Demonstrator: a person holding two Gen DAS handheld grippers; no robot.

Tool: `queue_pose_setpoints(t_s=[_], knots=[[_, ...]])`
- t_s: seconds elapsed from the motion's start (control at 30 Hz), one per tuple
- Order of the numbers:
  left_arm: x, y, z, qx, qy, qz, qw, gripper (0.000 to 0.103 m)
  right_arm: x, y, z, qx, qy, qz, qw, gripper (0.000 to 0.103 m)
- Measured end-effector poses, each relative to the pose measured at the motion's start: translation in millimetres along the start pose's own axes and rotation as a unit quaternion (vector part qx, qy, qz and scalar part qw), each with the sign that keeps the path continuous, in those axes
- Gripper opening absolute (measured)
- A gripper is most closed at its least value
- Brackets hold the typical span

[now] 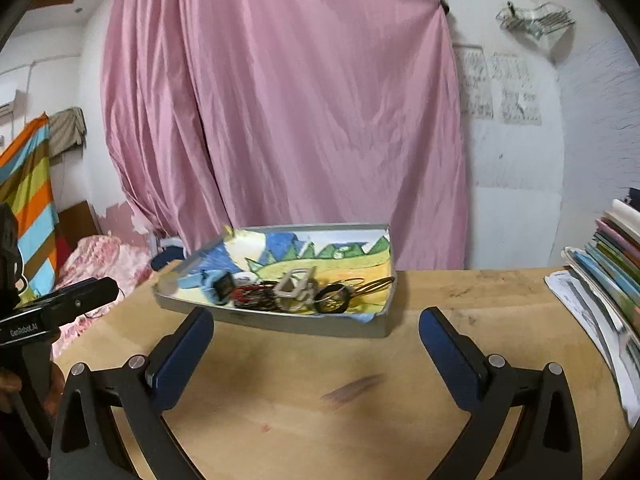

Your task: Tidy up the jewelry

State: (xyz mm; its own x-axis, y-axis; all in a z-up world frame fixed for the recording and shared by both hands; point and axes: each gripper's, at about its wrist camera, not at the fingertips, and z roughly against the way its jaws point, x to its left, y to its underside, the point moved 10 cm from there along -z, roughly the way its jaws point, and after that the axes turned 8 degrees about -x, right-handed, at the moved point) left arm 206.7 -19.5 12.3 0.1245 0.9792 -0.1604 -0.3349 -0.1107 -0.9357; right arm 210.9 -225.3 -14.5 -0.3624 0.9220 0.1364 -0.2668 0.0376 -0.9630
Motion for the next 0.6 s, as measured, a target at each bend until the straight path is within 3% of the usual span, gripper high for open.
queue_pose_setpoints(t_s=[0.17, 0.6], knots=[[8, 16, 42, -0.030, -0.044, -0.031, 0.9981, 0.101, 21, 13, 32, -0.024, 0.001, 0.005, 1.000, 0.103], [18, 53, 82, -0.036, -0.070, -0.043, 0.9960, 0.101, 39, 30, 59, -0.042, 0.021, 0.025, 0.999, 0.103]])
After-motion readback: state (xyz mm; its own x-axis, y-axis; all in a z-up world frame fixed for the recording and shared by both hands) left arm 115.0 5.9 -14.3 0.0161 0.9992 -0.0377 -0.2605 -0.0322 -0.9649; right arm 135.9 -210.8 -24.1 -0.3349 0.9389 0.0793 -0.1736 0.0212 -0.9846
